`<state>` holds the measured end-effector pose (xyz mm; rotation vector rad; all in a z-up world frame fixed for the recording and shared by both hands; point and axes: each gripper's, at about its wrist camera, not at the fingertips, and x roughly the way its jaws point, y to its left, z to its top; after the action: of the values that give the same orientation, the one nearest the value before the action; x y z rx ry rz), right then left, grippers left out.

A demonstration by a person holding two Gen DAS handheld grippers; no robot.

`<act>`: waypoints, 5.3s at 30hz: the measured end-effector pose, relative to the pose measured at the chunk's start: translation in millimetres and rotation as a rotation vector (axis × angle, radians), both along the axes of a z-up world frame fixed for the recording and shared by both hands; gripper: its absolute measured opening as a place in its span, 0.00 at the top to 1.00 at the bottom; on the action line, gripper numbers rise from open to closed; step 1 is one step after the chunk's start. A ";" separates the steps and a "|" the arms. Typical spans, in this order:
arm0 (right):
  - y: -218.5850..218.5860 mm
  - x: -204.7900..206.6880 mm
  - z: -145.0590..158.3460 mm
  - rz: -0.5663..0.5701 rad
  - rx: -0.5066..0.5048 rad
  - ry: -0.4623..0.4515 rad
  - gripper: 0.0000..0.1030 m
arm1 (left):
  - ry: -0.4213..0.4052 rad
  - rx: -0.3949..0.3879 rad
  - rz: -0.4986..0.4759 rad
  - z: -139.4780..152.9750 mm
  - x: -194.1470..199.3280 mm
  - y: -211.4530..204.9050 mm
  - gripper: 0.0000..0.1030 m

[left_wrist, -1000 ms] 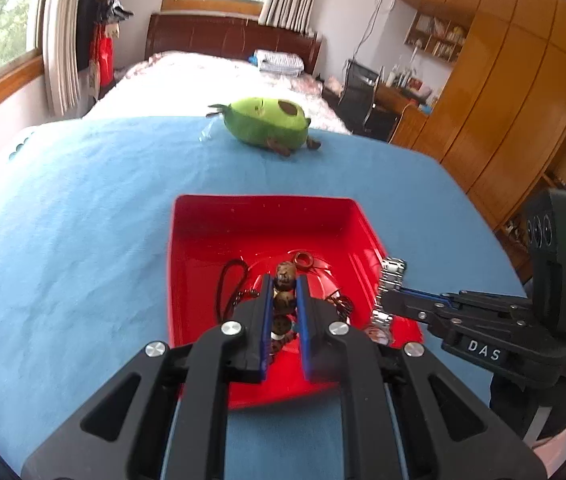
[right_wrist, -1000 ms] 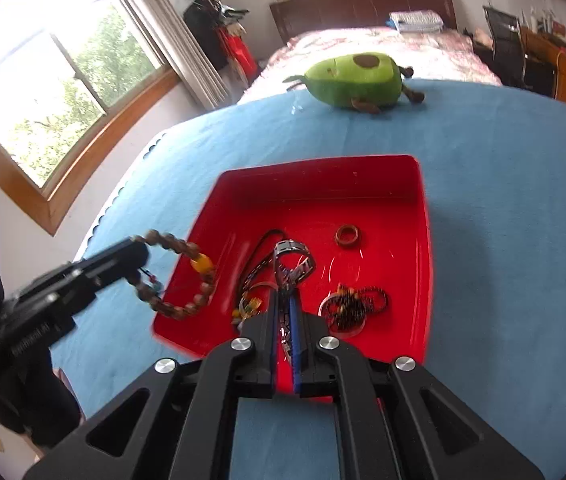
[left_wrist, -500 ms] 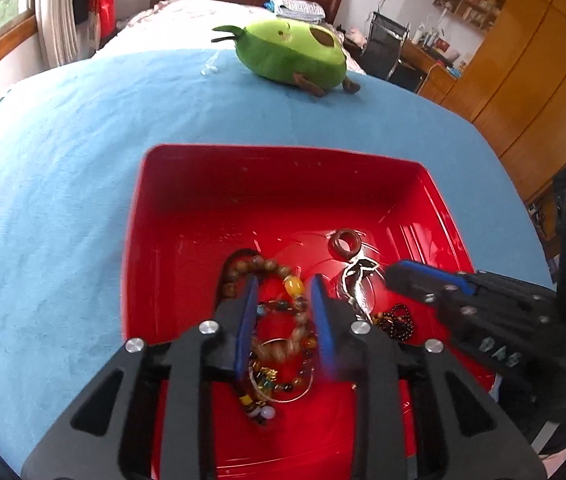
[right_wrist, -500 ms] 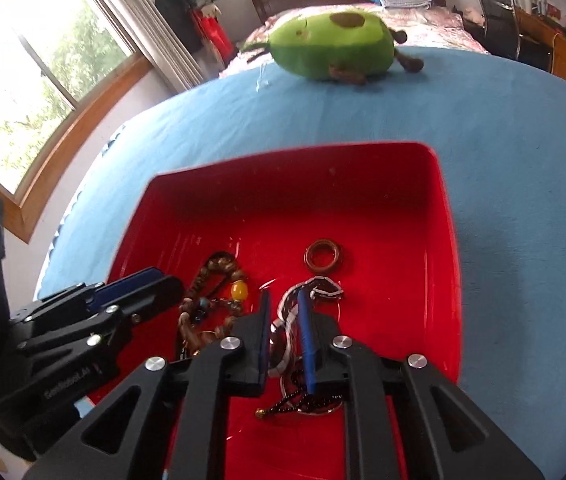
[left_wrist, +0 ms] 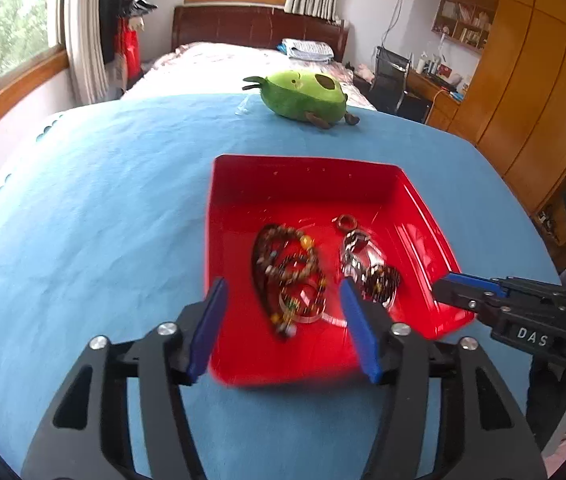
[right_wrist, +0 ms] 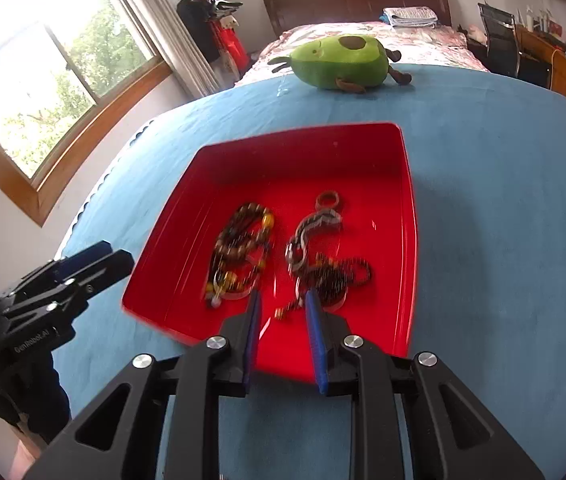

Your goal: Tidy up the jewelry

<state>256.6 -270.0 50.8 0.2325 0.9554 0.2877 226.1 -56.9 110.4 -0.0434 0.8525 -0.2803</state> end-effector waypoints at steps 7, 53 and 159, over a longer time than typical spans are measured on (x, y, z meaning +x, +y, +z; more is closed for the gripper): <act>1.6 -50.5 -5.5 0.010 -0.007 -0.006 0.75 | -0.035 0.033 0.046 -3.0 -55.6 14.7 0.35; -26.9 -186.2 -56.6 0.031 -0.042 0.063 0.35 | 0.144 0.035 -0.060 -66.2 -176.4 22.1 0.08; 19.8 -159.6 -69.7 0.138 -0.068 0.098 0.80 | 0.152 -0.039 -0.110 -82.1 -138.7 23.5 0.99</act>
<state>97.0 -250.2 -18.9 0.1192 1.0781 0.3723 87.4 -33.3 28.2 -0.0549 1.0024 -0.4007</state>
